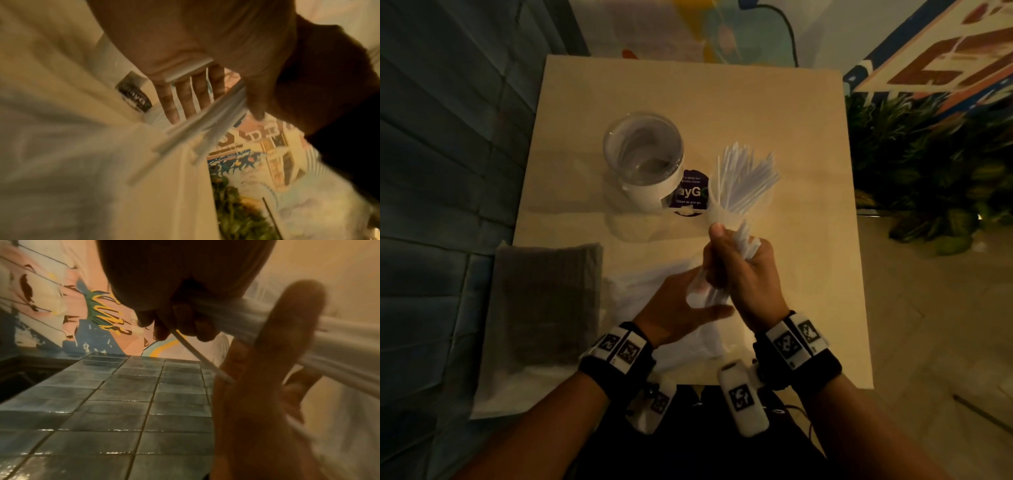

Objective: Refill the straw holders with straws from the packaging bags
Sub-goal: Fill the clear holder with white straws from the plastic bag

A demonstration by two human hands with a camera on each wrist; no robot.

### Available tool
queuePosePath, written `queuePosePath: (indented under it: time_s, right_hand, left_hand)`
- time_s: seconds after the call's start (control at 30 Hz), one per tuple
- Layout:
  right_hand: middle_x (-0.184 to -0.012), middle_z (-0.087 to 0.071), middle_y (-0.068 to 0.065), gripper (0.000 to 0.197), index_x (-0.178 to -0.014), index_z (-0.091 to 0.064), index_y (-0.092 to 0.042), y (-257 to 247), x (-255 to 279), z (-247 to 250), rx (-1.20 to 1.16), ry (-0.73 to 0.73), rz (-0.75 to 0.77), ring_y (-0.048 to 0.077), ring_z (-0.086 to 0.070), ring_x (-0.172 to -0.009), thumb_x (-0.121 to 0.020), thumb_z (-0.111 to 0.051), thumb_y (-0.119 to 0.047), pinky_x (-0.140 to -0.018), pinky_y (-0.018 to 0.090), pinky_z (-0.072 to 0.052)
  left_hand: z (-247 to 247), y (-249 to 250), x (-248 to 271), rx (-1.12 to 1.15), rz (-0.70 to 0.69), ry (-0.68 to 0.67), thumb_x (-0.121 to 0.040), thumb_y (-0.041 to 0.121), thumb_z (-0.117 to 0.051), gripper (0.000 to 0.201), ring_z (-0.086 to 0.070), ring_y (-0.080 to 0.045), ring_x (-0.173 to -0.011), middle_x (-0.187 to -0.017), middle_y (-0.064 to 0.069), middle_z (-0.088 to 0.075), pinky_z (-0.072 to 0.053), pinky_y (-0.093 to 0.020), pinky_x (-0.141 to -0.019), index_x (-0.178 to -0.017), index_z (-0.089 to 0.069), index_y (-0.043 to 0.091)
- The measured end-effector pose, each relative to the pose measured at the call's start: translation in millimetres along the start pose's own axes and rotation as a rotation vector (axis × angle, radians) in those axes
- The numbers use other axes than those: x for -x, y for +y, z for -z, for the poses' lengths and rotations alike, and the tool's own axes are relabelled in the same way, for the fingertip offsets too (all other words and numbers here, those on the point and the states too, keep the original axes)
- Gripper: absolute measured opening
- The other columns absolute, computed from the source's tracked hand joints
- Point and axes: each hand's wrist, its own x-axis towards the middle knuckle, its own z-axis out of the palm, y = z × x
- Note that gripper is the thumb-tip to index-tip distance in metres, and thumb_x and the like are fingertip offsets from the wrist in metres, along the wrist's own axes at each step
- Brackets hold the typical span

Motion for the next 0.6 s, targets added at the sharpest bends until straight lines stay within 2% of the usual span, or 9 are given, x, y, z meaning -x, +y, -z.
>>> queuePosePath:
  time_s: [0.1, 0.2, 0.23, 0.3, 0.37, 0.4, 0.5, 0.53, 0.6]
  right_hand:
    - [-0.052, -0.056, 0.009, 0.048, -0.063, -0.061, -0.009, -4, -1, -1, -0.014, -0.005, -0.03, 0.019, -0.057, -0.046, -0.098, -0.052, -0.04, -0.051, 0.03, -0.044]
    - [-0.055, -0.057, 0.015, 0.047, -0.073, -0.065, -0.006, 0, -6, 2, 0.007, 0.01, -0.036, 0.028, -0.057, -0.051, -0.098, -0.052, -0.043, -0.054, 0.034, -0.045]
    - [-0.057, -0.058, 0.017, 0.044, -0.077, -0.066, -0.007, 1, -7, 2, 0.029, 0.003, -0.026, 0.03, -0.058, -0.053, -0.099, -0.052, -0.042, -0.054, 0.034, -0.046]
    - [-0.063, -0.062, 0.01, 0.036, -0.082, -0.068, -0.008, -1, -12, 4, 0.119, -0.007, 0.021, 0.024, -0.062, -0.058, -0.098, -0.056, -0.037, -0.058, 0.031, -0.049]
    - [-0.076, -0.066, 0.001, 0.025, -0.091, -0.069, -0.01, -9, -20, 14, 0.239, 0.021, 0.111, 0.017, -0.065, -0.07, -0.097, -0.059, -0.032, -0.065, 0.031, -0.053]
    - [-0.085, -0.068, 0.0, 0.022, -0.098, -0.068, -0.011, -14, -25, 20, 0.275, 0.05, 0.157, 0.016, -0.067, -0.077, -0.097, -0.06, -0.031, -0.069, 0.035, -0.056]
    - [-0.108, -0.068, -0.001, 0.029, -0.118, -0.061, -0.015, -31, -35, 40, 0.313, 0.091, 0.266, 0.015, -0.067, -0.097, -0.1, -0.052, -0.036, -0.08, 0.042, -0.058]
    - [-0.113, -0.067, -0.002, 0.034, -0.122, -0.06, -0.015, -34, -35, 42, 0.36, 0.034, 0.292, 0.013, -0.066, -0.102, -0.101, -0.047, -0.039, -0.083, 0.041, -0.057]
    - [-0.115, -0.066, 0.0, 0.044, -0.122, -0.061, -0.014, -35, -34, 39, 0.499, -0.193, 0.287, 0.013, -0.064, -0.106, -0.103, -0.036, -0.044, -0.087, 0.041, -0.054]
  left_hand:
    - [-8, 0, -2, 0.085, -0.006, -0.005, -0.073, 0.06, -0.065, 0.041, -0.068, -0.019, -0.082, -0.086, -0.001, -0.072, -0.056, -0.047, -0.079, -0.092, -0.067, 0.023]
    - [-15, -1, 1, 0.129, 0.043, 0.012, -0.074, 0.067, -0.056, 0.042, -0.052, -0.023, -0.055, -0.054, 0.001, -0.055, -0.043, -0.04, -0.058, -0.06, -0.057, 0.028]
    - [-16, -2, 2, 0.149, 0.053, 0.027, -0.075, 0.068, -0.055, 0.044, -0.044, -0.022, -0.052, -0.051, 0.003, -0.047, -0.036, -0.038, -0.055, -0.057, -0.053, 0.028]
    - [-17, -3, 2, 0.182, 0.084, 0.059, -0.079, 0.064, -0.059, 0.047, -0.036, -0.018, -0.051, -0.051, 0.005, -0.039, -0.029, -0.035, -0.053, -0.056, -0.048, 0.025]
    - [-13, -4, 1, 0.143, 0.124, 0.081, -0.089, 0.053, -0.062, 0.049, -0.033, -0.013, -0.047, -0.049, 0.008, -0.036, -0.028, -0.032, -0.052, -0.055, -0.042, 0.024]
    - [-11, -5, 1, 0.118, 0.129, 0.087, -0.091, 0.048, -0.061, 0.049, -0.032, -0.011, -0.046, -0.048, 0.008, -0.035, -0.028, -0.032, -0.053, -0.055, -0.04, 0.024]
    - [-6, -8, 5, 0.091, 0.098, 0.057, -0.091, 0.049, -0.059, 0.05, -0.032, -0.013, -0.046, -0.048, 0.007, -0.033, -0.028, -0.036, -0.054, -0.057, -0.039, 0.019]
    - [-4, -8, 6, 0.093, 0.088, 0.042, -0.088, 0.052, -0.058, 0.05, -0.032, -0.014, -0.046, -0.048, 0.005, -0.033, -0.028, -0.035, -0.053, -0.058, -0.039, 0.018]
    - [-3, -9, 7, 0.076, 0.075, 0.013, -0.086, 0.057, -0.057, 0.051, -0.033, -0.012, -0.047, -0.049, 0.006, -0.034, -0.028, -0.028, -0.05, -0.059, -0.04, 0.017]
